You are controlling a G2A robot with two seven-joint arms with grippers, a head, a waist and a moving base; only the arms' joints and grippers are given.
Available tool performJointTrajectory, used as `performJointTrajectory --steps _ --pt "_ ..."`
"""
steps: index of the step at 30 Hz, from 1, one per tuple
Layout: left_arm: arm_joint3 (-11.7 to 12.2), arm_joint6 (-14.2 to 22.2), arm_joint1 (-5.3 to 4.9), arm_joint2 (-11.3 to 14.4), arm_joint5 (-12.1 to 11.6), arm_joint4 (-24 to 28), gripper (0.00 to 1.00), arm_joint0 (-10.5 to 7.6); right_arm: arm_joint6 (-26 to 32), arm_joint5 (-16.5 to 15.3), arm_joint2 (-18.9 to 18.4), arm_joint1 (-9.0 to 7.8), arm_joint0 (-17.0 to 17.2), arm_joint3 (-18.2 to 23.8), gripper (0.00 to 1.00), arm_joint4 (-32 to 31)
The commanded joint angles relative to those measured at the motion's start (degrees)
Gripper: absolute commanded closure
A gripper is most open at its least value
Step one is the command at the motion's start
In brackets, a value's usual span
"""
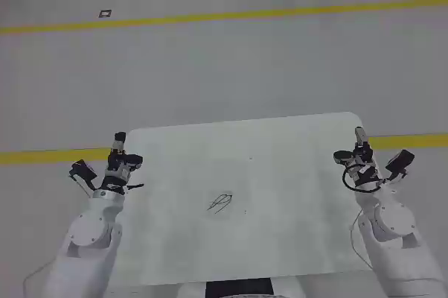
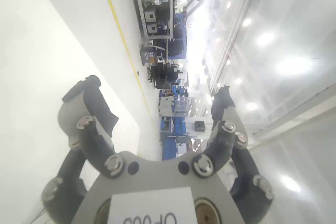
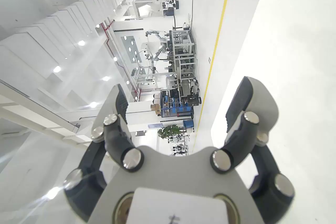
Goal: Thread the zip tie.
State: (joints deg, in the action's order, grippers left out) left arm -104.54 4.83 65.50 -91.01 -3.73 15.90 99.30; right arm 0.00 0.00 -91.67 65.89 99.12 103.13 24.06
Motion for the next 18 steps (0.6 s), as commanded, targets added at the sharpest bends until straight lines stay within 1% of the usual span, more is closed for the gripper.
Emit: performJointTrajectory --steps 1,2,3,12,13,14,16,17,18 --pt "-0.48 5.85 -0.43 0.51 1.1 -4.89 0.0 0.72 0.0 0.0 0.0 0.0 0.0 0.0 0.0 0.0" --pt "-0.94 12.42 -1.09 0.47 1.52 -11.16 0.0 0.79 0.0 0.0 0.0 0.0 0.0 0.0 0.0 0.0" --pt "-1.03 16.05 -1.69 -0.75 -0.23 -17.13 0.0 0.71 0.0 0.0 0.0 0.0 0.0 0.0 0.0 0.0" --pt "-1.03 16.05 -1.69 -0.75 -0.23 -17.13 0.0 0.71 0.0 0.0 0.0 0.0 0.0 0.0 0.0 0.0" --pt "-1.89 18.71 -1.89 0.3 -1.04 -20.45 0.0 0.5 0.0 0.0 0.0 0.0 0.0 0.0 0.0 0.0" --pt "-2.19 20.6 -2.09 0.85 -1.57 -23.44 0.0 -0.11 0.0 0.0 0.0 0.0 0.0 0.0 0.0 0.0" --pt "-2.43 24.17 -2.44 1.74 -1.66 -28.01 0.0 -1.1 0.0 0.0 0.0 0.0 0.0 0.0 0.0 0.0" --pt "-2.69 26.16 -2.66 2.36 -1.41 -31.41 0.0 -1.74 0.0 0.0 0.0 0.0 0.0 0.0 0.0 0.0" --pt "-2.98 27.66 -2.86 2.96 -1.77 -35.01 0.0 -2.15 0.0 0.0 0.0 0.0 0.0 0.0 0.0 0.0"
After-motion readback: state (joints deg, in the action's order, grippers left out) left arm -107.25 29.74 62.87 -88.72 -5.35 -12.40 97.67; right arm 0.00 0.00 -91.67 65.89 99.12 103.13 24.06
